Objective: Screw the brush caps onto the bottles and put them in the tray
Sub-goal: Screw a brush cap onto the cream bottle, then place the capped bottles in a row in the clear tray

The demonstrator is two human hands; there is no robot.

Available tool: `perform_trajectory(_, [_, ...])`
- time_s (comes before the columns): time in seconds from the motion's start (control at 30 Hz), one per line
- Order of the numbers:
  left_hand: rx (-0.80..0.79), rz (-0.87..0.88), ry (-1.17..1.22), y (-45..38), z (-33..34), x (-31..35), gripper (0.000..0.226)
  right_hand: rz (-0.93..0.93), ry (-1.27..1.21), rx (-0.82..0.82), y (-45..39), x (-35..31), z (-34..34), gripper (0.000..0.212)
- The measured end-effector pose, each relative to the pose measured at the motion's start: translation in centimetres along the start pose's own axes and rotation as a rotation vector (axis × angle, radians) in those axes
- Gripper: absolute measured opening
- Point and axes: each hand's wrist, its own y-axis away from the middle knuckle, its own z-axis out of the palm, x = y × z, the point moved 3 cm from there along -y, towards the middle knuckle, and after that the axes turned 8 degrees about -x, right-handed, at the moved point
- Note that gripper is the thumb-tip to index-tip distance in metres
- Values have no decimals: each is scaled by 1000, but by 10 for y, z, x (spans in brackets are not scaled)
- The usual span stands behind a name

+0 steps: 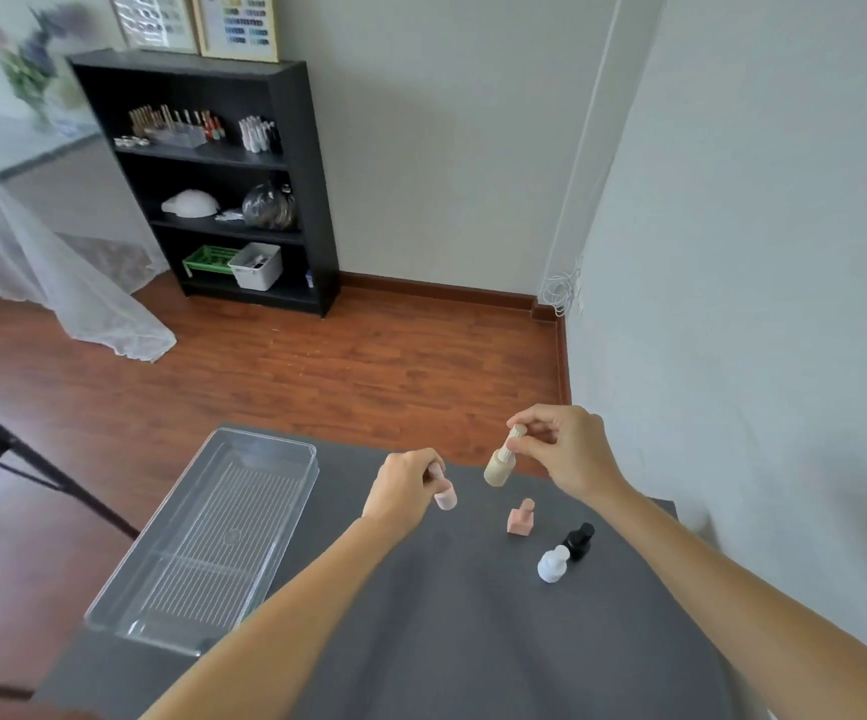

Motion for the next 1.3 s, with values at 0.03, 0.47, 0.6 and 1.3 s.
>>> perform_trajectory(0.03, [36, 17, 2, 5, -15, 0, 4, -29, 6, -10, -6, -8, 7, 15])
perform_trajectory(0.47, [320, -88, -80, 44, -187, -88, 9, -145, -66, -187, -81, -99, 156, 13])
perform_trajectory(0.6, [259, -124, -102, 28, -204, -125, 9, -94, -89, -206, -101, -106, 207, 13])
perform_trajectory(1.3, [-44, -57, -194, -48, -175, -191, 16, 114, 100, -209, -133, -63, 313, 13])
